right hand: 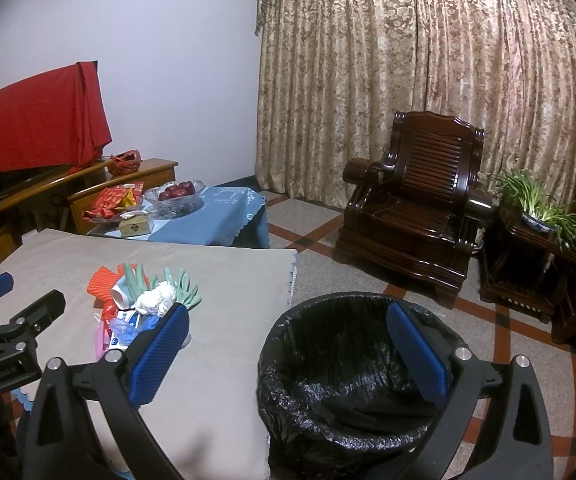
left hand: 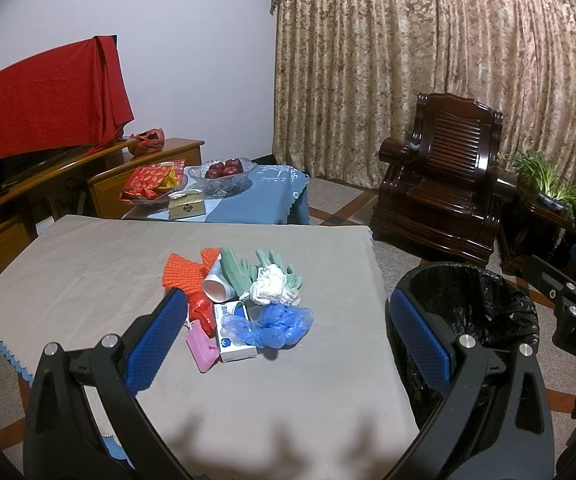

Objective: Collect trash

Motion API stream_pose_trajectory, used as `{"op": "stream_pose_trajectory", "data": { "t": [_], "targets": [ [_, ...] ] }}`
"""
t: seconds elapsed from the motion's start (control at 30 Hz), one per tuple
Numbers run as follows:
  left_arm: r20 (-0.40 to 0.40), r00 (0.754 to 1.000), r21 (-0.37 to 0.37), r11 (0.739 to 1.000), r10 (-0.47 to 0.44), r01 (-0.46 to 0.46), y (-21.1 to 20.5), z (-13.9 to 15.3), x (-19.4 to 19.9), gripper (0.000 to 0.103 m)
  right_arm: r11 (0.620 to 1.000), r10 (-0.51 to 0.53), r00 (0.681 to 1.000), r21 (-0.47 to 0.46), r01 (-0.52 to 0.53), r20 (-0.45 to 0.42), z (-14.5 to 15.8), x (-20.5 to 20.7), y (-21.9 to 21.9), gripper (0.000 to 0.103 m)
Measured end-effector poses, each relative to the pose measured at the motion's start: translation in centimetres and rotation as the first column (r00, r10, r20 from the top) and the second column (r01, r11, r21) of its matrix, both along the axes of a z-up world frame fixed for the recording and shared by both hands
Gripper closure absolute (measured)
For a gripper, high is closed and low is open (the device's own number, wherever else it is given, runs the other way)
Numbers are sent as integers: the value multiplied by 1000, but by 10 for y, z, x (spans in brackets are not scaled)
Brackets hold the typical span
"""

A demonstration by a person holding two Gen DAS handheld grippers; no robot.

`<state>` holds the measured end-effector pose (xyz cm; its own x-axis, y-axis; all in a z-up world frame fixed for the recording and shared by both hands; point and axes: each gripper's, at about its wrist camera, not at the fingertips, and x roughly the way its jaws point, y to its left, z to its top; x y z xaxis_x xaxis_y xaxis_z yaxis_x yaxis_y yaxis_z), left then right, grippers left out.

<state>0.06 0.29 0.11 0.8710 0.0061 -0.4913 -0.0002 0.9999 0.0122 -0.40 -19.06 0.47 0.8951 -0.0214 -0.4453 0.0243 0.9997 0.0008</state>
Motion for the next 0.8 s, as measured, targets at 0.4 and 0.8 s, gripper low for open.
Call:
{"op": "stream_pose_trajectory", "data": {
  "t": [0.4,0.8],
  "targets": [
    [-1,1000,2,1000,-1,1,0,0,0,5,1000,0,1000,3,0,-3,-4,4,5,6],
    [-2,1000,2,1000,0,0,-1,0,0,5,1000,0,1000,3,0,-3,-3,3,3,6]
  ]
}}
